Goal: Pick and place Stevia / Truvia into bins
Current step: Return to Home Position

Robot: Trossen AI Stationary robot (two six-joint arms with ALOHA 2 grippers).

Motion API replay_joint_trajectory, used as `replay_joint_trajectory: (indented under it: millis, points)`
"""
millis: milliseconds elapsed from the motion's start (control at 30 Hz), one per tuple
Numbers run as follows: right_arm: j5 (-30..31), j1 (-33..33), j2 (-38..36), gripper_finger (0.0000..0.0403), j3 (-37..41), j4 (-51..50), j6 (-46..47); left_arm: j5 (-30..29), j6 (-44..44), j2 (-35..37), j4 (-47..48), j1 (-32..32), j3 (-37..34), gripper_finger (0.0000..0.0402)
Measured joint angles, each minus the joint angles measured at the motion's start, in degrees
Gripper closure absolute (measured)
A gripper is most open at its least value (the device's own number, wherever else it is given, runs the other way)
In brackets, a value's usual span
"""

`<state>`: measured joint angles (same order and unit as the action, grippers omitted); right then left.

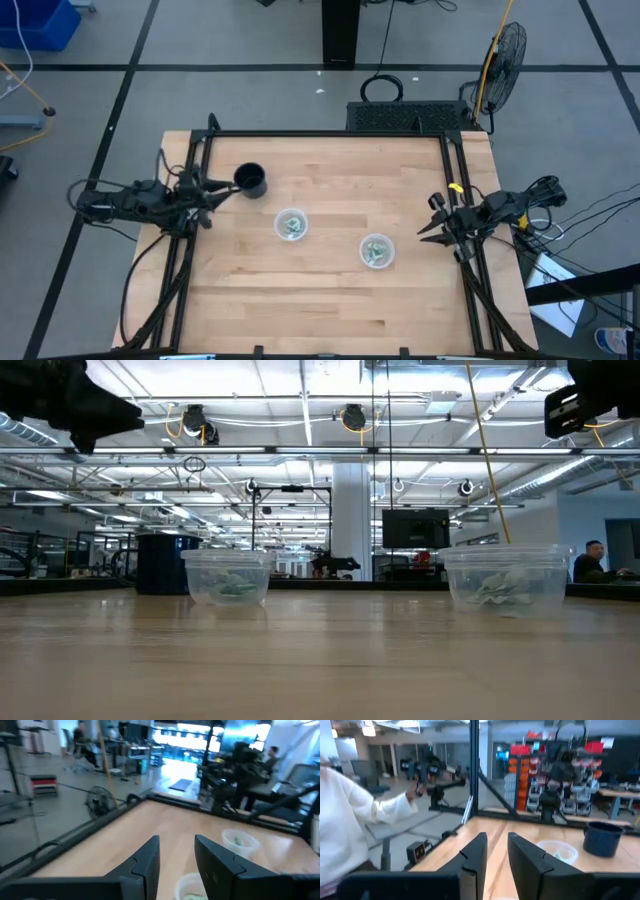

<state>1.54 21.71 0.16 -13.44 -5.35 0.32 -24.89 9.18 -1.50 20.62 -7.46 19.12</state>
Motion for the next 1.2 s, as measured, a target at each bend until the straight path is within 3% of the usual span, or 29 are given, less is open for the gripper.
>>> replay_joint_trajectory:
  millis: [133, 300, 533, 1200]
  points:
    - [0.0, 0.0, 0.0, 0.033, 4.4, 6.3, 0.6, 4.0, -2.2, 0.0, -11.8, 0.0, -6.1, 0.0275]
    - [2.4, 0.0, 0.0, 0.033, 7.5, 10.5, 2.4, 4.9, -2.9, -0.1, -21.0, 0.0, -13.5, 0.0275]
    - [4.8, 0.0, -0.1, 0.033, 11.1, 15.4, 5.1, 5.7, -2.9, -0.5, -23.8, 0.0, -18.2, 0.0275]
    - [4.4, 0.0, 0.0, 0.033, 11.9, 8.4, 8.4, 5.3, -5.0, -2.7, -23.9, 0.0, -18.2, 0.0275]
